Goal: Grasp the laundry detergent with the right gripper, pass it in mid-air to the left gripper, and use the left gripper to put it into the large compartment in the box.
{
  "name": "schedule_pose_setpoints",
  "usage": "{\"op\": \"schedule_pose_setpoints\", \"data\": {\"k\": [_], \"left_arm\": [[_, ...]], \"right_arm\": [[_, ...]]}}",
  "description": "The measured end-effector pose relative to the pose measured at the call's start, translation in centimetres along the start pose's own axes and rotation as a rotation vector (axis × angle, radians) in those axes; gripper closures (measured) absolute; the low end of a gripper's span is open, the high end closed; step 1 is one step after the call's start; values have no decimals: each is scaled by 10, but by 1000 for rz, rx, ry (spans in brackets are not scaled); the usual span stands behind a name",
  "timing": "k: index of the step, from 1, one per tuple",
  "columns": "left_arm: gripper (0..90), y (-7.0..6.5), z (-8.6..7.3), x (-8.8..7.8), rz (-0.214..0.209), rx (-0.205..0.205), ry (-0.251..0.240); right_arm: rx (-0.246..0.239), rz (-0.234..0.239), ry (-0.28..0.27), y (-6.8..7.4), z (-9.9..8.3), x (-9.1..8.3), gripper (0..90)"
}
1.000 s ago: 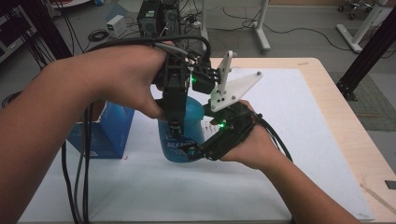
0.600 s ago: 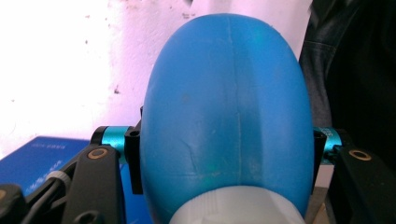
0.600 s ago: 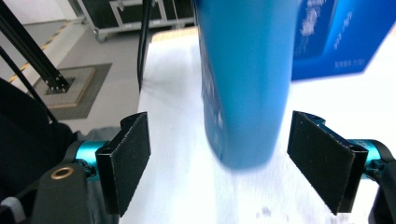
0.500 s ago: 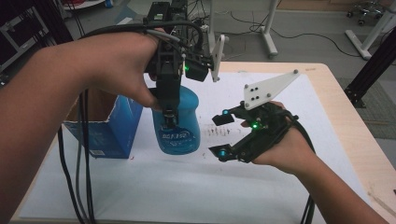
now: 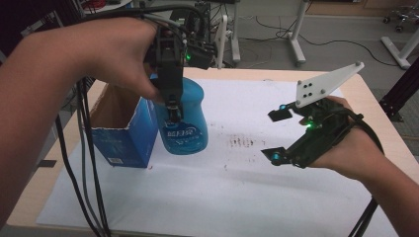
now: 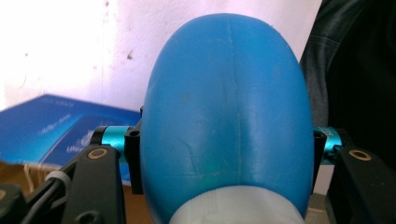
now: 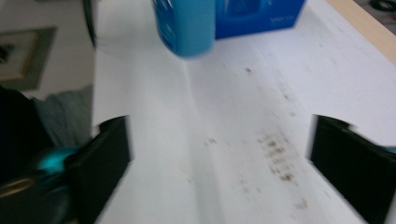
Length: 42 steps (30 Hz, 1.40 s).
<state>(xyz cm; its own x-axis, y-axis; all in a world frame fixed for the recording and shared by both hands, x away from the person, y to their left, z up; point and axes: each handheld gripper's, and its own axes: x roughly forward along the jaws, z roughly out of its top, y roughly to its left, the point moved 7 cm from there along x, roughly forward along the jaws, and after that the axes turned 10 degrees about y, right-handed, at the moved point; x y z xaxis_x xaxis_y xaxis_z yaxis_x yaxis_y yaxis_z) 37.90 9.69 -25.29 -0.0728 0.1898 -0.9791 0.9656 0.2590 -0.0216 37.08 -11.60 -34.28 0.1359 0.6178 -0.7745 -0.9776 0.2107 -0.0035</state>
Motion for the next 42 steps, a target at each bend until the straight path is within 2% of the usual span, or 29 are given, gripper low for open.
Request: {"op": "schedule_pose_setpoints", "data": {"k": [4, 6, 11, 16, 19, 21, 26, 27, 30, 33, 37, 42], "left_arm": [[393, 7, -13, -9, -3, -40, -7], [393, 11, -20, -15, -7, -75, -16], [393, 21, -39, -32, -31, -165, -31], [392, 31, -58, -44, -75, -255, -43], [393, 38, -70, -48, -92, -302, -48], [393, 42, -78, -51, -92, -335, -35], [393, 49, -95, -60, -97, -459, -31], [393, 51, -99, -60, -101, -473, -29], [393, 56, -110, -59, -124, -540, -23], [392, 62, -119, -53, -137, -603, 10], [392, 69, -127, -47, -119, -652, 49], [392, 76, -132, -38, -123, -681, 65]], "right_arm": [[-12, -34, 52, -5, -3, -8, 7], [-16, -65, 79, -9, -4, -12, 7], [-16, -88, 170, -18, -8, -21, 7], [-14, -59, 249, -26, -11, -28, 7], [-16, -55, 275, -29, -12, -32, 7], [-13, -53, 287, -30, -12, -34, 7], [-10, -47, 297, -30, -11, -36, 7], [-12, -47, 300, -30, -11, -36, 7], [-19, -39, 303, -30, -11, -34, 7], [-18, -32, 308, -29, -11, -33, 7], [-20, -30, 311, -30, -11, -33, 7], [-5, -33, 317, -30, -14, -34, 7]]}}
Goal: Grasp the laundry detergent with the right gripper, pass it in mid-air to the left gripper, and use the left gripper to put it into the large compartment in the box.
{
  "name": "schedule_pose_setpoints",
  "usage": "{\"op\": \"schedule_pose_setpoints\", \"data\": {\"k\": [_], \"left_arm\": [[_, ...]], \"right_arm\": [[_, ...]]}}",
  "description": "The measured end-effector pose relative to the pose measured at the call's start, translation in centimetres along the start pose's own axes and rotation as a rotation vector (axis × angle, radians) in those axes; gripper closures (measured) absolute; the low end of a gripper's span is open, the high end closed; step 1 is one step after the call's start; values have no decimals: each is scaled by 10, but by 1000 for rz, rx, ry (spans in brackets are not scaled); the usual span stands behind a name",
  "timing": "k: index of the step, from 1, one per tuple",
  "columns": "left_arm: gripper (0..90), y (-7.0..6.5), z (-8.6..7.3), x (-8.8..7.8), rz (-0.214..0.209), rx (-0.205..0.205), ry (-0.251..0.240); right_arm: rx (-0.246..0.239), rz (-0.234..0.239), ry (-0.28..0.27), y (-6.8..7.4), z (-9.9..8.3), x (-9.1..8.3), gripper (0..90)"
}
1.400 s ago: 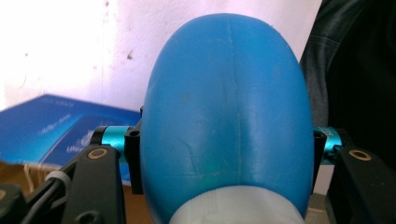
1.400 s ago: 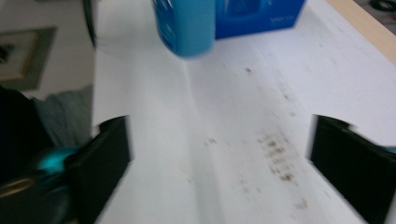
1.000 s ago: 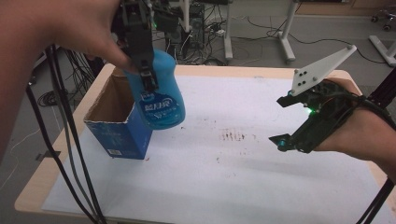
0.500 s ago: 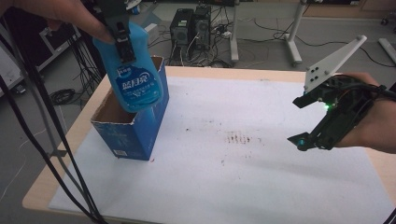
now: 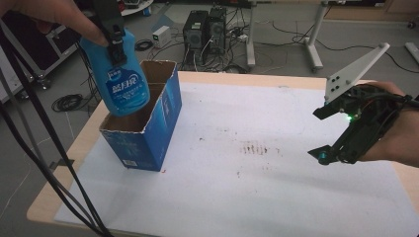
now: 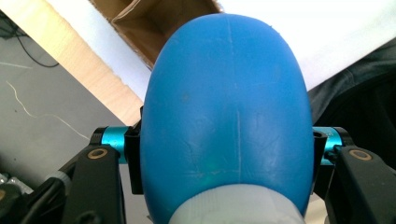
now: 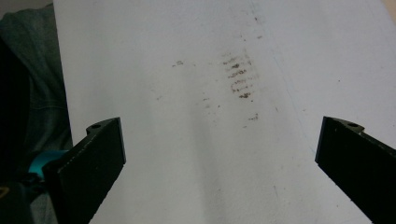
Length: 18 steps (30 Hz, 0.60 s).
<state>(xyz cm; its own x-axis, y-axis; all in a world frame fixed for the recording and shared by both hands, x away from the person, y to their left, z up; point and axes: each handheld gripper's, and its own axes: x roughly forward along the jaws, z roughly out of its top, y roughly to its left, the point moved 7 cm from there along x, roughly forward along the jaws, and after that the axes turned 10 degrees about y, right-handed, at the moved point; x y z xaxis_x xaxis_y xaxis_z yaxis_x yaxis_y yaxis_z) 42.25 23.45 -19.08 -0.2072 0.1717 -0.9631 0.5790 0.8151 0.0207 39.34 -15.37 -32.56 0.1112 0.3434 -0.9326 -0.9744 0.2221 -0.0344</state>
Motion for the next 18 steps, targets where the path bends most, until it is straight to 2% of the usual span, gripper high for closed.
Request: {"op": "schedule_pose_setpoints", "data": {"k": [6, 9, 13, 14, 18], "left_arm": [[392, 7, 6, 15, -12, 11, 6], [391, 9, 11, 23, 1, 48, -4], [391, 14, 15, 36, 13, 99, 9], [391, 14, 16, 40, 11, 101, 6], [391, 16, 21, 53, 27, 163, 5]], "right_arm": [[14, 1, 0, 0, -3, 2, 7], [15, 4, 5, 0, -4, 4, 7], [15, 3, 1, 0, -4, 5, 7], [19, 4, 2, 1, -4, 5, 7], [22, 5, 0, 0, -4, 7, 7]]}}
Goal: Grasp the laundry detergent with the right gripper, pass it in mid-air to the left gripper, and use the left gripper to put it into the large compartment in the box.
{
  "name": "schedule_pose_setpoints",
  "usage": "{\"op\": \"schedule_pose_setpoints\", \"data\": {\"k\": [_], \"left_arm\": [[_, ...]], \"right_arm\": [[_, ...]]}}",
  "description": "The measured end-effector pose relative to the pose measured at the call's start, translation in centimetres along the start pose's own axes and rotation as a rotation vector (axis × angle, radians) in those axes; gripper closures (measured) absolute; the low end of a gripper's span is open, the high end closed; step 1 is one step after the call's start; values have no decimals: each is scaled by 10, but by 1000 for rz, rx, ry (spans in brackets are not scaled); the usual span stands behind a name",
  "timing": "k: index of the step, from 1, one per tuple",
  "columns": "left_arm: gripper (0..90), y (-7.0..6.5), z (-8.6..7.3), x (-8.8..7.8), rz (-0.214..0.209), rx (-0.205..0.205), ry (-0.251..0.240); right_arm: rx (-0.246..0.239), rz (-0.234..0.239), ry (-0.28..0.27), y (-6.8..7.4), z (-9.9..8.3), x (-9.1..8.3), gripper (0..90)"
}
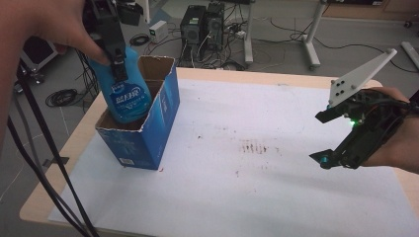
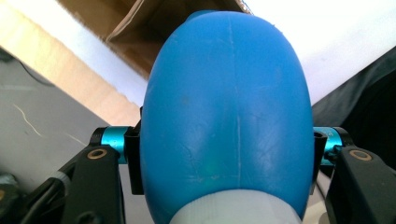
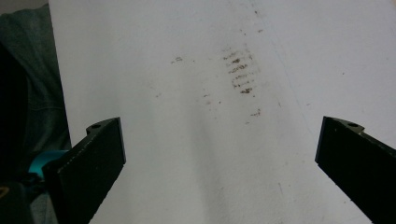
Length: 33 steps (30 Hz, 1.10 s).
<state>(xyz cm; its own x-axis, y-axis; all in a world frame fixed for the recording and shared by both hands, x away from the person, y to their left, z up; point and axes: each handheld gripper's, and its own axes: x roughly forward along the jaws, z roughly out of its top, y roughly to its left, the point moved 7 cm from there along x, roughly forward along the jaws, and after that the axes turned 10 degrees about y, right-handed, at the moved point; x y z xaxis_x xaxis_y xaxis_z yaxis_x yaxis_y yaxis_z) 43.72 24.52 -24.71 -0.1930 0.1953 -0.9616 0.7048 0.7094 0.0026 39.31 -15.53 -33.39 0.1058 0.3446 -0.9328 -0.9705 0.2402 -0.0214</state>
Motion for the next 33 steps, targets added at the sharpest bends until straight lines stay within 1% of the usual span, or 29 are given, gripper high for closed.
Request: {"op": "schedule_pose_setpoints", "data": {"k": [1, 6, 7, 9, 10, 14, 18, 22, 27, 30, 32, 33], "left_arm": [[391, 0, 2, 4, 1, 6, -4], [391, 0, 10, 23, 9, 76, 11], [391, 0, 12, 27, 12, 87, 7], [391, -1, 15, 36, 23, 120, 9], [392, -1, 17, 41, 31, 143, 19], [391, -3, 25, 60, 44, 184, 27], [391, -2, 29, 76, 58, 227, 17], [391, 0, 33, 90, 70, 239, 1], [391, 2, 34, 102, 62, 252, -12], [390, 3, 35, 108, 58, 259, -15], [390, 2, 37, 108, 50, 254, -35], [390, 2, 37, 108, 53, 255, -29]], "right_arm": [[0, 0, 1, 0, 0, 0, 7], [1, 6, 5, 0, -1, 4, 7], [2, 5, 4, 0, -2, 5, 7], [2, 6, 4, 0, -2, 5, 7], [3, 5, 3, 0, -2, 5, 7], [7, 7, 6, 0, -2, 6, 8], [8, 7, 7, 0, -3, 7, 7], [11, 8, 10, -1, -3, 9, 7], [10, 10, 15, 0, -1, 10, 7], [7, 11, 19, 1, -1, 11, 7], [8, 13, 21, 2, -1, 11, 7], [9, 13, 21, 2, -1, 11, 7]]}}
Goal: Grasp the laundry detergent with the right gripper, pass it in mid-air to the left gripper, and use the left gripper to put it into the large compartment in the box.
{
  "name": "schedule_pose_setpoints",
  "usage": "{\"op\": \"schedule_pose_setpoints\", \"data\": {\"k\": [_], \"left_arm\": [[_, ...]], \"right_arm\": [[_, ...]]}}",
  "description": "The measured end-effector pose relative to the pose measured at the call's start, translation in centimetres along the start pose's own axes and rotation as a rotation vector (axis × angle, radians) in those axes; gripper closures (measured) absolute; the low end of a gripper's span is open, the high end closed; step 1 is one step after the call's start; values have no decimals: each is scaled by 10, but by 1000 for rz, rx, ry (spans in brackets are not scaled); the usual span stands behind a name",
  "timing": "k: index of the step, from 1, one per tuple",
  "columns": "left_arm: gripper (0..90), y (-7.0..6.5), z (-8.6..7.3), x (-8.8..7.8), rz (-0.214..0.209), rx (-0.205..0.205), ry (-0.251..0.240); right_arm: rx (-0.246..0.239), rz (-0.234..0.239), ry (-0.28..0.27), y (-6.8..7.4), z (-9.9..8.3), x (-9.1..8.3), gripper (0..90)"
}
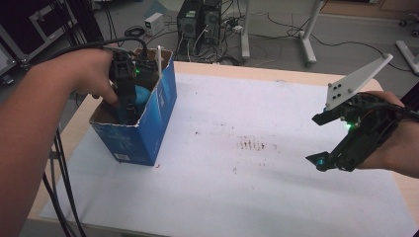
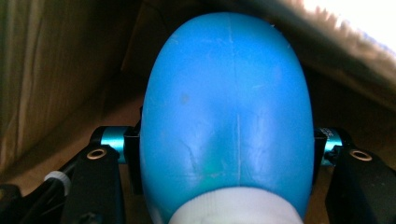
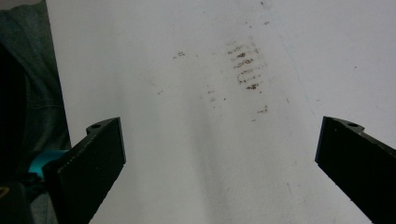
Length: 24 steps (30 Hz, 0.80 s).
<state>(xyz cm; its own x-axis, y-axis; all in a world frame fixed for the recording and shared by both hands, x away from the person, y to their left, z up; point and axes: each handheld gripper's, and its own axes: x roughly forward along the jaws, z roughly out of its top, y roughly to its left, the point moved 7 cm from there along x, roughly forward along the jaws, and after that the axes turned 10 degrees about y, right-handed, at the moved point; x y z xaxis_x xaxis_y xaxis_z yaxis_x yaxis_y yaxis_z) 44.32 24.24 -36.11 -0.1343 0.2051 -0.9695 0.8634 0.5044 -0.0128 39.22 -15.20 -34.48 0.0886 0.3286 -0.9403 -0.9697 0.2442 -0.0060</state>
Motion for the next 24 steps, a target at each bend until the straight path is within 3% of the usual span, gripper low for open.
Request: {"op": "schedule_pose_setpoints", "data": {"k": [4, 6, 10, 12, 18, 24], "left_arm": [[386, 0, 1, 0, -13, -15, 10], [378, 0, 1, -1, -37, -23, -1], [327, 0, 0, -4, -45, -22, -14], [282, -1, -1, -5, -41, -26, -11], [279, -2, -4, -14, -48, -38, -5], [245, -2, -8, -29, -23, -42, -2]], "right_arm": [[4, 1, 4, 1, 0, 1, 7], [3, 2, 3, 1, 0, 1, 7], [0, 2, 6, 1, -1, 2, 7], [2, 2, 7, 1, -1, 2, 8], [-2, 4, 8, 0, -1, 3, 7], [2, 4, 8, 1, -2, 2, 7]]}}
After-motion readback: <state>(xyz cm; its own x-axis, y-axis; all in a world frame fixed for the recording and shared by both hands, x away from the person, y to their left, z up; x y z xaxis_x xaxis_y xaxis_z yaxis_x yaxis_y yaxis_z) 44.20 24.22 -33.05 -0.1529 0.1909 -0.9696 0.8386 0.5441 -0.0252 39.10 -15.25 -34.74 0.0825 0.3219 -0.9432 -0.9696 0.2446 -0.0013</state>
